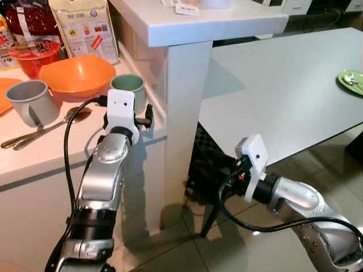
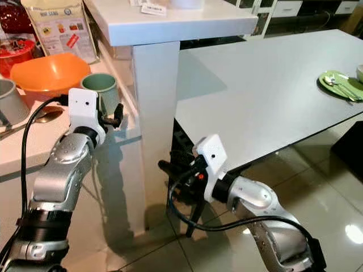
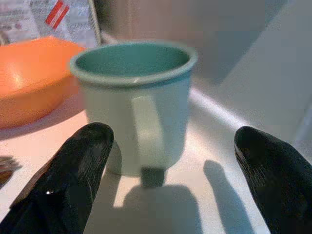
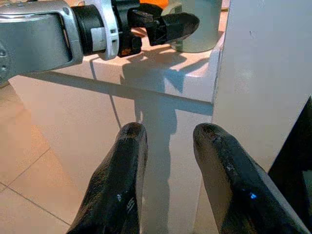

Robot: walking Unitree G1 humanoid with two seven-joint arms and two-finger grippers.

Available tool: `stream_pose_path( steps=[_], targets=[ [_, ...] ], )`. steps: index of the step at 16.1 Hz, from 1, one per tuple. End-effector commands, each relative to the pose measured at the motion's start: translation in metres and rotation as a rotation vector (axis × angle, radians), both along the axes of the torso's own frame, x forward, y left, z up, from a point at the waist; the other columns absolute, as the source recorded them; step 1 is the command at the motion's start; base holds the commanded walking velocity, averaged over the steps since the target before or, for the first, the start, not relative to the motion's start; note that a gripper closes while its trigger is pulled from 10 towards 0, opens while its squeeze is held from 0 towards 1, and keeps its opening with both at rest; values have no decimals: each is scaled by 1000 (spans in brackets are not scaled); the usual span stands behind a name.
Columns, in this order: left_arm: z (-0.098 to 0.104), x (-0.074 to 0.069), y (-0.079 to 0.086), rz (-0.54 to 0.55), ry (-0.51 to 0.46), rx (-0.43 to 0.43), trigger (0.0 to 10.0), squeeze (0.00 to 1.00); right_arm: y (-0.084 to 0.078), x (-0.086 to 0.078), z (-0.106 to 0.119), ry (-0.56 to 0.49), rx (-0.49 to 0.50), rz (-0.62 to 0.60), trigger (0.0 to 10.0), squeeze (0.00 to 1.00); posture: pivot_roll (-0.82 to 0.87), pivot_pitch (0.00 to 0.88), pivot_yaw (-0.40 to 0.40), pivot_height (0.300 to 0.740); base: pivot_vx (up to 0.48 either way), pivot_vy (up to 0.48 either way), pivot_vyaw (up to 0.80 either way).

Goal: Setting the table

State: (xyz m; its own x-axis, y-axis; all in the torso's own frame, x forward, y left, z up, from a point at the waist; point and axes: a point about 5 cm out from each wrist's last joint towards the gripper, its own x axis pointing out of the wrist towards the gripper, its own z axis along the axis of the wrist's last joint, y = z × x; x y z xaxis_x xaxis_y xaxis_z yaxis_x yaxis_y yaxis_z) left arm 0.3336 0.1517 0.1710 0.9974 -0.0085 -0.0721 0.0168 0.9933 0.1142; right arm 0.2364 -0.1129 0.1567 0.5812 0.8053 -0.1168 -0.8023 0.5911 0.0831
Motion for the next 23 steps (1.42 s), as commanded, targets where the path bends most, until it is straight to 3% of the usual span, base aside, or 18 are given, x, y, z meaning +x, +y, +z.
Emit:
stream_pose_path(
  steps=[1,3,4,5,6,7,8,11,23],
  targets=[
    [2,4,1,22,-3,12,10000,1000,0,-1,4,-9,-1,22,10000,0,46,0,-48,740,0,0,0],
    [-3,10,6,40,20,17,10000,1000,1,-1,4,-9,-3,31,10000,0,46,0,-48,740,0,0,0],
    [-4,12,8,57,29,32,10000,698,2,-1,4,-10,-4,34,10000,0,36,0,-47,740,0,0,0],
    [-4,13,9,64,36,23,10000,278,2,-1,4,-10,-4,36,10000,0,36,0,-47,740,0,0,0],
    [-4,13,9,67,36,26,4549,0,2,-2,4,-9,-3,37,10000,0,36,0,-47,740,0,0,0],
    [-3,13,9,66,28,27,1922,0,2,-1,4,-15,-3,36,10000,0,36,0,-47,740,0,0,0],
    [-2,13,9,64,13,22,0,0,2,-1,5,-32,-5,33,10000,0,36,0,-47,740,0,0,0],
    [0,14,11,68,-11,21,0,0,2,1,5,-74,-16,8,10000,0,40,0,-46,740,0,0,0],
    [-3,15,12,54,6,38,0,0,5,0,3,-86,-3,9,10000,0,41,0,-42,740,0,0,0]
  ],
)
